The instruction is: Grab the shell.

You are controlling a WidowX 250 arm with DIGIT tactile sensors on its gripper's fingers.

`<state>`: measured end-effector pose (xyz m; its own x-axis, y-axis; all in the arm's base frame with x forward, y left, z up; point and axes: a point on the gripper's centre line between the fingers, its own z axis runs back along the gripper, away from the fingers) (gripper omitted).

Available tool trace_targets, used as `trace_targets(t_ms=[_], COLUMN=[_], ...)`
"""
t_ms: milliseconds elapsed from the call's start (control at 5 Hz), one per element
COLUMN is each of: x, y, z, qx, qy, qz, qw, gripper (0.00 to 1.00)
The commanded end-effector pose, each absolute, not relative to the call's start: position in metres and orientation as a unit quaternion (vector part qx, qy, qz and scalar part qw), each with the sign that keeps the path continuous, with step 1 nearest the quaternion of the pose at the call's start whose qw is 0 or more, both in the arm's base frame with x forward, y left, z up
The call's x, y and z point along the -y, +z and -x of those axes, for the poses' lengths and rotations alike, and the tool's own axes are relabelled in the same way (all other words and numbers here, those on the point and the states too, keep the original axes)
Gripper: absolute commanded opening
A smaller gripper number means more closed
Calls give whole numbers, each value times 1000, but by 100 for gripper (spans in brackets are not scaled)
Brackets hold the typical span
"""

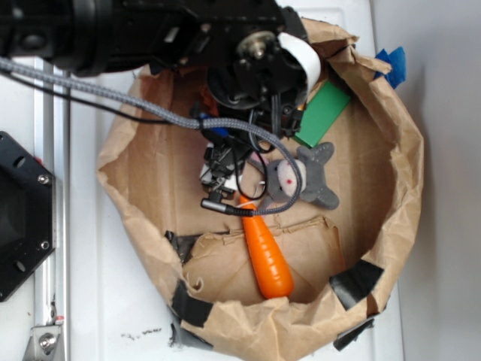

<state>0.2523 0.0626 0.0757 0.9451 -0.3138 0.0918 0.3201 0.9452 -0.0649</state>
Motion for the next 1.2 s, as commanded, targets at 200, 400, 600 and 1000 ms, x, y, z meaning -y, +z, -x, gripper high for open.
trace_targets(t_ms=[200,400,600,1000], x=[-103,-103,-103,-103], y=[77,77,77,77], z=[-251,-251,-251,-251], qx=[67,67,67,67], qy=[-140,-140,-140,-140], qz=[19,19,19,19], qw=[988,988,988,988], gripper=[100,100,100,100])
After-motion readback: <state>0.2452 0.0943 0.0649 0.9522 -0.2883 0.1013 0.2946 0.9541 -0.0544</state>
